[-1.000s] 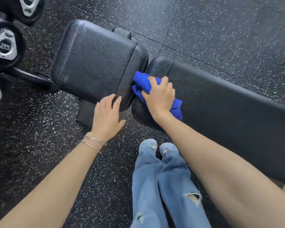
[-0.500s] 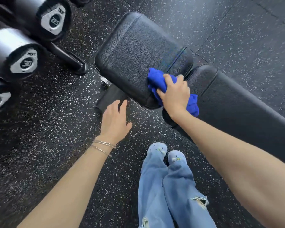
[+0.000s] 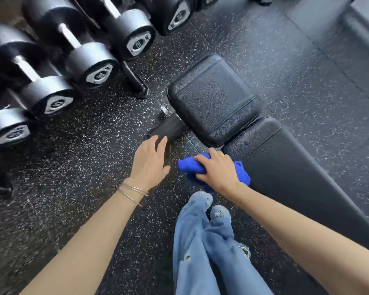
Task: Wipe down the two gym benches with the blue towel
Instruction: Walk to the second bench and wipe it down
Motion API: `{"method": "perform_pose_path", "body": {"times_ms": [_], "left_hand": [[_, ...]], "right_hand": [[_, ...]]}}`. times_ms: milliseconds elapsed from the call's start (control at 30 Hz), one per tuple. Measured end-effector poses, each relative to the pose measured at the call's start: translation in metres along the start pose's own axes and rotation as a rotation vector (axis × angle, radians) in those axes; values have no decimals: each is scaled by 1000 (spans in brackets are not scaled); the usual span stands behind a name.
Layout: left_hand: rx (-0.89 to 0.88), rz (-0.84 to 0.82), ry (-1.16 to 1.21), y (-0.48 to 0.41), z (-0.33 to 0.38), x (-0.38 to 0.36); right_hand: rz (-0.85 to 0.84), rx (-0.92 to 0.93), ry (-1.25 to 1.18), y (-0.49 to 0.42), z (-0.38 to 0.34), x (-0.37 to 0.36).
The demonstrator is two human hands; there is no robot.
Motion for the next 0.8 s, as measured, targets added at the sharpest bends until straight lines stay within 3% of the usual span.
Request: {"method": "perform_pose_path", "body": {"times_ms": [400,800], "left_hand": [[186,134,100,139,-14,158],[539,272,214,295,-131,234]], "right_hand": [[108,216,81,72,-123,200],[141,626,262,146,-324,269]]}}
Point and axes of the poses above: each hand's wrist, its own y-axis away from the middle knuckle, its own x-axis out of the back of the hand, z = x × y, the point moved 10 cm from there along -y, towards the middle knuckle, and after that the axes turned 6 degrees about -y, right-handed, at the moved point
